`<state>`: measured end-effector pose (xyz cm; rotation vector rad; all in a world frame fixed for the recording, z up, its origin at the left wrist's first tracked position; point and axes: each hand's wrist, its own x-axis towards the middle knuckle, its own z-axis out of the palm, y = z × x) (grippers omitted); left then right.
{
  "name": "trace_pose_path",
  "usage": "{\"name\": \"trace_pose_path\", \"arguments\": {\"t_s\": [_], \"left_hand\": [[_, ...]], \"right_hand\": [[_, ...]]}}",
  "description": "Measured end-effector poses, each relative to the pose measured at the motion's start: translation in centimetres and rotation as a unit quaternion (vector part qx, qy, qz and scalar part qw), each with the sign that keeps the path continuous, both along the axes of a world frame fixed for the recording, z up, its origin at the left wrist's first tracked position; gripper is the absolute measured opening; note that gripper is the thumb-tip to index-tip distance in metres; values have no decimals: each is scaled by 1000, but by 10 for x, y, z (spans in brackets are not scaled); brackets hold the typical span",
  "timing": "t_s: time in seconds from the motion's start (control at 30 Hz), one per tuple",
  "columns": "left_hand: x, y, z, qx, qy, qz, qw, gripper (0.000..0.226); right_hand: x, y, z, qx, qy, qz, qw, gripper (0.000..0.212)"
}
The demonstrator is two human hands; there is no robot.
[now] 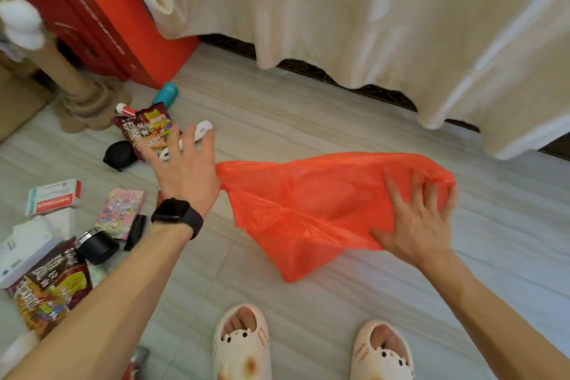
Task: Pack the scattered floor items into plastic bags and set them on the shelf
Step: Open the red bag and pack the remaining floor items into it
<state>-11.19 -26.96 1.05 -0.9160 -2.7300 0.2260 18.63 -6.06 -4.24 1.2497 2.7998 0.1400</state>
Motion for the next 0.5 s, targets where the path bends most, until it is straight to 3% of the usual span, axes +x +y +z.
{"name": "trace_pose_path", "arguments": {"t_s": [0.07,0.13,0.2,0.27,0.33,0.4,0.43,0.5], "left_hand": [[2,-3,5,67,-12,21,997,69],[19,-7,-4,-21,-68,-22,997,77],[47,-12,-25,-121,-177,-86,973,103],[71,-12,-37,-103,-230,-140,957,118],[97,-7,-35,-16,-184,-231,955,101],[125,3,-31,74,-115,-379,915,74],[140,7,-33,68,-95,-459,881,65],[158,18,-45,-28,-83,-574,814,53]], "right_hand": [[3,-16,-13,-70,-13,-81,994,122],[10,-37,-37,-173,-62,-100,978,121],[18,-60,-59,-230,-110,-73,964,121],[19,-74,-69,-216,-117,-42,969,119],[16,-77,-70,-170,-94,-19,981,114],[14,-73,-66,-108,-38,48,992,94],[13,-70,-63,-82,-3,85,993,82],[9,-60,-59,-75,24,148,986,72]]}}
